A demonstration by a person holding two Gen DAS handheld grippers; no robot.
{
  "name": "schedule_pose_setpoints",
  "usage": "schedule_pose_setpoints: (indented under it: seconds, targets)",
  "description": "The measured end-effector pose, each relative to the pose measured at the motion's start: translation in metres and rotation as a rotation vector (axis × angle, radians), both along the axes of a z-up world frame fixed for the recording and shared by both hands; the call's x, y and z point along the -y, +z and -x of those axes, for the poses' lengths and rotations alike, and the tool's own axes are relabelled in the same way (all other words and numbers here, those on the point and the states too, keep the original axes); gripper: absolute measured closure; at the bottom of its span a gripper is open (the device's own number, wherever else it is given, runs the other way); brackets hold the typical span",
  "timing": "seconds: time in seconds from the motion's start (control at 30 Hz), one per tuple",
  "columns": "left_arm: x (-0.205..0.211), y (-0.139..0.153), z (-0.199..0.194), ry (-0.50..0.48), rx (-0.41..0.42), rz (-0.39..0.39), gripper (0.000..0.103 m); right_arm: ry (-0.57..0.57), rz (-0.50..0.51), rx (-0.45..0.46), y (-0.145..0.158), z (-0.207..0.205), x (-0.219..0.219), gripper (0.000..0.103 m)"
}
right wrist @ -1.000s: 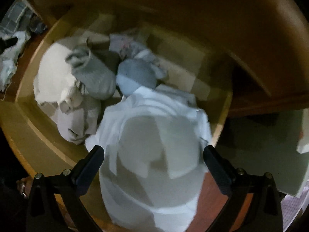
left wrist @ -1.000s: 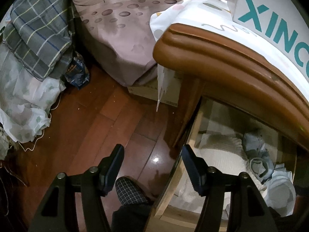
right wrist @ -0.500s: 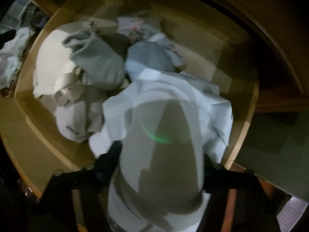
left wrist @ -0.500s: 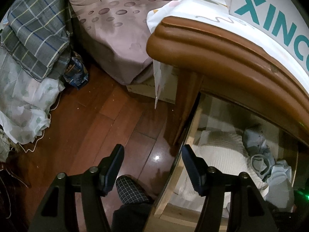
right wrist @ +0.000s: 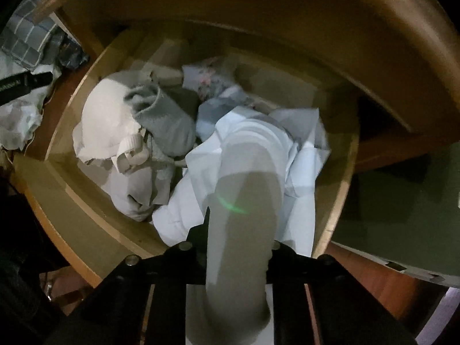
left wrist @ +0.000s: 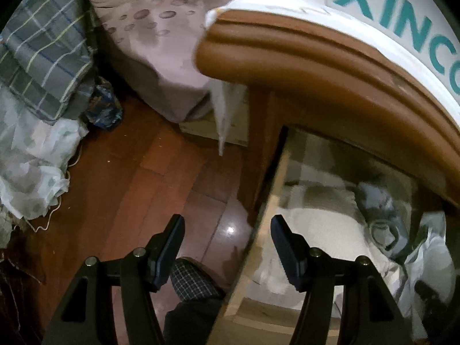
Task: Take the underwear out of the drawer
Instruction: 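Reach into the drawer and grasp the white underwear with the right tool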
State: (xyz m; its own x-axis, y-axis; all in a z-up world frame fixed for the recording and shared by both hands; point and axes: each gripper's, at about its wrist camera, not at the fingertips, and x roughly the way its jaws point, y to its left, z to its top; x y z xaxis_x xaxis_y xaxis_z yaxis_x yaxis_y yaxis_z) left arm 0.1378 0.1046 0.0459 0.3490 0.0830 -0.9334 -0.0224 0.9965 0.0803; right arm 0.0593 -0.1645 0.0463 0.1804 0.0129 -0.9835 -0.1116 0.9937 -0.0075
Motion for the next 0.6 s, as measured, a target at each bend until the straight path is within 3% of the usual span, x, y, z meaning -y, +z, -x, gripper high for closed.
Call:
schedule_pose_setpoints:
  seconds: [0.27,0.6]
  targets:
    - [0.039,-0.015,0.007,-0.176,-0.059,0.005,0.039,-0.093,-0.058,0.082,0.009,0.010,0.030,0.089]
    - [0.056,-0.033,0.002,-0.199,-0.143,0.094,0.039,-0.296,-0.240,0.193,0.025,0.036,0.075,0.089]
